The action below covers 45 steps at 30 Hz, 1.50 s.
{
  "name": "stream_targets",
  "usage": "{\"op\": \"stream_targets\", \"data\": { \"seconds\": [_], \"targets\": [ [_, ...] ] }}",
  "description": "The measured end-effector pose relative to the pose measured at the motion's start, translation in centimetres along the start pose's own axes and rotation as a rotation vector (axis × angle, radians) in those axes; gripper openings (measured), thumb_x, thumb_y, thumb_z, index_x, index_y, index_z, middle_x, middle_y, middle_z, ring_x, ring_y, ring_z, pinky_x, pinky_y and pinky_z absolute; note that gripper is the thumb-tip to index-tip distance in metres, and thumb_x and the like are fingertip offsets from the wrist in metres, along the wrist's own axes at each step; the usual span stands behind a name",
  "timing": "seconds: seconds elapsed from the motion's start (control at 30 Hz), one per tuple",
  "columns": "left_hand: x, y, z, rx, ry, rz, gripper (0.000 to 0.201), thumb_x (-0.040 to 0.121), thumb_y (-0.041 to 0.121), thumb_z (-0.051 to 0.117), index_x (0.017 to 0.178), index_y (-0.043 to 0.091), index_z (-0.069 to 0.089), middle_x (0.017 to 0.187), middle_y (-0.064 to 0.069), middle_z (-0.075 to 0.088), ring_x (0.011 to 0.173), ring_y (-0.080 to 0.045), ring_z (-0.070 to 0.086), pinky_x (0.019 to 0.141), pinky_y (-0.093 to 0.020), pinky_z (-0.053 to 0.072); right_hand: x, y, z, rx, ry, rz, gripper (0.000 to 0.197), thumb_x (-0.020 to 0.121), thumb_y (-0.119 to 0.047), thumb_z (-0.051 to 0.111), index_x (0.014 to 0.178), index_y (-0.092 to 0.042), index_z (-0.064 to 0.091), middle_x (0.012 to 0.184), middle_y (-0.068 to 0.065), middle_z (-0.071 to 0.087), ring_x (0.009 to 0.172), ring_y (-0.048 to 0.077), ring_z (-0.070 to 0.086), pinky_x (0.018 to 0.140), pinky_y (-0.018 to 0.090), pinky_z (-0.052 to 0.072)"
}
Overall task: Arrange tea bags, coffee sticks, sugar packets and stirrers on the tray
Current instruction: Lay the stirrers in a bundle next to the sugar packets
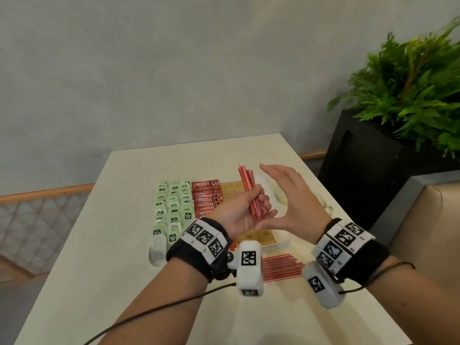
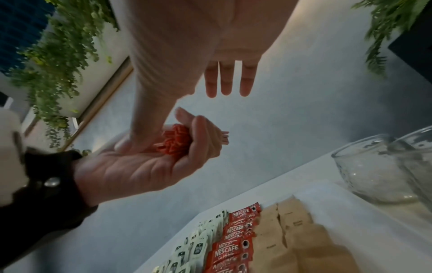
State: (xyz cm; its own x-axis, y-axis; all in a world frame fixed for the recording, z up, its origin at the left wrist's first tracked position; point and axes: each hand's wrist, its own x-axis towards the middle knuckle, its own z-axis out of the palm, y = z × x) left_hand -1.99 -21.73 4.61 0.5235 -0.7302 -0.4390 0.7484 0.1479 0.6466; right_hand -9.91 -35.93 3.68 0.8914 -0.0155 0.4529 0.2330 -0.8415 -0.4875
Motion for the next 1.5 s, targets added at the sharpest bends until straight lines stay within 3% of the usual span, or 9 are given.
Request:
{"op": "stream_targets", "data": {
  "seconds": [0.13, 0.23, 0.4, 0.63, 0.83, 1.03, 1.13, 1.3, 1.5],
  "targets": [
    [-0.6, -0.4, 0.3, 0.039, 0.003, -0.025, 0.019, 0.102, 0.026, 0.047, 0.090, 0.012, 0.052, 0.068, 0.001, 0.049, 0.062, -0.012, 0.054, 0.053, -0.023, 0.055, 0.0, -0.5, 0.9, -0.029, -0.010, 0.013, 0.108, 0.060, -0.054, 0.083, 0.149, -0.037, 0.024, 0.146, -0.007, 0.030, 0.135, 0.010, 0.031, 0.112, 0.037, 0.033],
    [-1.1, -0.7, -0.1, 0.109, 0.017, -0.020, 0.017, 0.101, 0.026, 0.050, 0.091, 0.012, 0.052, 0.063, 0.003, 0.047, 0.054, -0.009, 0.048, 0.042, -0.018, 0.046, -0.2, -0.6, 1.0, 0.109, -0.070, 0.127, 0.117, 0.055, -0.052, 0.086, 0.150, -0.038, 0.019, 0.150, -0.011, 0.021, 0.139, 0.002, 0.022, 0.113, 0.026, 0.026],
    [-1.6, -2.1, -1.0, 0.332, -0.077, -0.072, 0.019, 0.097, 0.030, 0.056, 0.087, 0.014, 0.052, 0.059, 0.006, 0.044, 0.048, -0.006, 0.044, 0.057, -0.023, 0.054, 0.2, 0.2, 0.0, 0.410, -0.061, 0.342, 0.099, 0.071, -0.062, 0.067, 0.152, -0.030, 0.019, 0.155, -0.012, 0.023, 0.140, 0.002, 0.024, 0.113, 0.025, 0.025],
    [-1.1, -3.4, -0.6, 0.417, -0.203, -0.117, 0.020, 0.098, 0.026, 0.055, 0.081, 0.017, 0.048, 0.060, 0.005, 0.044, 0.051, -0.008, 0.048, 0.064, -0.028, 0.058, 1.6, 1.4, 0.4, 0.938, -0.008, 0.590, 0.051, 0.089, -0.057, 0.053, 0.126, -0.022, 0.052, 0.134, -0.001, 0.057, 0.120, 0.010, 0.055, 0.101, 0.028, 0.043],
    [-1.3, -3.4, -0.2, 0.543, -0.206, -0.150, 0.035, 0.100, 0.036, 0.051, 0.070, 0.020, 0.041, 0.052, 0.010, 0.030, 0.042, -0.004, 0.027, 0.042, -0.016, 0.031, 1.0, 1.4, -0.9, 0.611, -0.076, 0.423, 0.039, 0.101, -0.042, 0.036, 0.130, -0.026, 0.056, 0.125, -0.012, 0.063, 0.122, 0.003, 0.053, 0.107, 0.027, 0.037],
    [-1.1, -3.6, -1.0, 0.603, -0.201, -0.152, 0.032, 0.098, 0.037, 0.055, 0.072, 0.021, 0.044, 0.055, 0.009, 0.033, 0.041, -0.005, 0.029, 0.052, -0.020, 0.043, 1.2, 1.7, -1.3, 0.462, -0.163, 0.384, 0.039, 0.104, -0.032, 0.034, 0.128, -0.018, 0.061, 0.120, -0.006, 0.066, 0.113, 0.006, 0.059, 0.098, 0.021, 0.042],
    [-1.1, -3.3, -1.1, 0.673, -0.195, -0.138, 0.030, 0.099, 0.036, 0.054, 0.074, 0.022, 0.043, 0.057, 0.008, 0.032, 0.044, -0.005, 0.027, 0.043, -0.016, 0.031, 1.3, 1.7, -1.0, 0.550, -0.223, 0.425, 0.038, 0.103, -0.033, 0.036, 0.125, -0.017, 0.063, 0.112, 0.000, 0.070, 0.105, 0.016, 0.065, 0.094, 0.028, 0.050],
    [-0.8, -2.7, -1.3, 0.980, -0.194, -0.102, 0.031, 0.098, 0.037, 0.055, 0.076, 0.023, 0.040, 0.057, 0.009, 0.032, 0.045, -0.007, 0.022, 0.041, -0.018, 0.020, 1.8, 2.0, -0.7, 0.404, -0.143, 0.442, 0.045, 0.102, -0.044, 0.033, 0.118, -0.018, 0.066, 0.107, -0.005, 0.069, 0.097, 0.010, 0.066, 0.090, 0.027, 0.048],
    [-0.3, -1.9, -1.1, 1.565, 0.005, 0.301, 0.028, 0.095, 0.042, 0.058, 0.097, 0.014, 0.065, 0.065, 0.010, 0.050, 0.056, -0.006, 0.046, 0.054, -0.023, 0.035, 0.9, 1.3, -0.2, 0.330, -0.271, 0.527, 0.048, 0.104, -0.034, 0.035, 0.084, -0.003, 0.067, 0.069, 0.015, 0.071, 0.059, 0.029, 0.069, 0.055, 0.033, 0.057]
  ]
}}
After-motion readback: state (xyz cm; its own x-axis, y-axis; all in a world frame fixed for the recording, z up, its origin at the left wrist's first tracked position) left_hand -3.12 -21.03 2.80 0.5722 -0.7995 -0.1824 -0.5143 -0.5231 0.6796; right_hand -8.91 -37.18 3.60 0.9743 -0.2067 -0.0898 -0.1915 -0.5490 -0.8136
